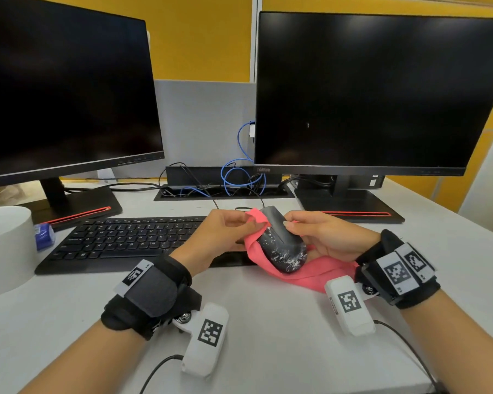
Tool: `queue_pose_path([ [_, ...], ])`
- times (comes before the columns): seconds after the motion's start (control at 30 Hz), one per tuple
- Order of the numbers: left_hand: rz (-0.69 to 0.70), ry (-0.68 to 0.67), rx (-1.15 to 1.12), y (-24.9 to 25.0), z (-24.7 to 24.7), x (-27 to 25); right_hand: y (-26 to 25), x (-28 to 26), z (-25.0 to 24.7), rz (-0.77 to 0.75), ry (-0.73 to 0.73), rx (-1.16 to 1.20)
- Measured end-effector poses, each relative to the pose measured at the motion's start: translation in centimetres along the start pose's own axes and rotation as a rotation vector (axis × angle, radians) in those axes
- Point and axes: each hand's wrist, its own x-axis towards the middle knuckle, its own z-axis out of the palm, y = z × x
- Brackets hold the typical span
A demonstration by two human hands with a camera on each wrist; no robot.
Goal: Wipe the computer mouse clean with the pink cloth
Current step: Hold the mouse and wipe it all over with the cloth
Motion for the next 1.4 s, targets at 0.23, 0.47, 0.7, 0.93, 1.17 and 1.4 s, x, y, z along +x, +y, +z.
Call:
queue_pose_path([
  [0.23,-0.07,-0.056,-0.072,0.5,-0.7,-0.1,-0.3,-0.4,-0.5,0.01,0.029,-0.028],
  [0.47,-0.023,0.013,0.014,0.3,-0.1,-0.3,-0.3,-0.4,-0.3,0.03,0.015,-0.129],
  [0.7,-0.137,0.034,-0.032,0.5,-0.4,-0.2,-0.3,-0.2,-0.3,0.059,0.028,-0.118],
  [0.93,-0.108,0.039,-0.012,0.4,0.2,-0.4,-0.3,-0.3,0.4,0.05,0.026,-0.175],
  [1.17,-0.2,-0.064,-0.082,0.9,-0.4,-0.1,-0.3,-0.3,-0.2,0.075,0.057,-0.13],
  [1.4,-0.173,-0.09,-0.152,1.3,-1.0,-0.3,-0.3,-0.3,-1.0,0.056,0.08,-0.092],
])
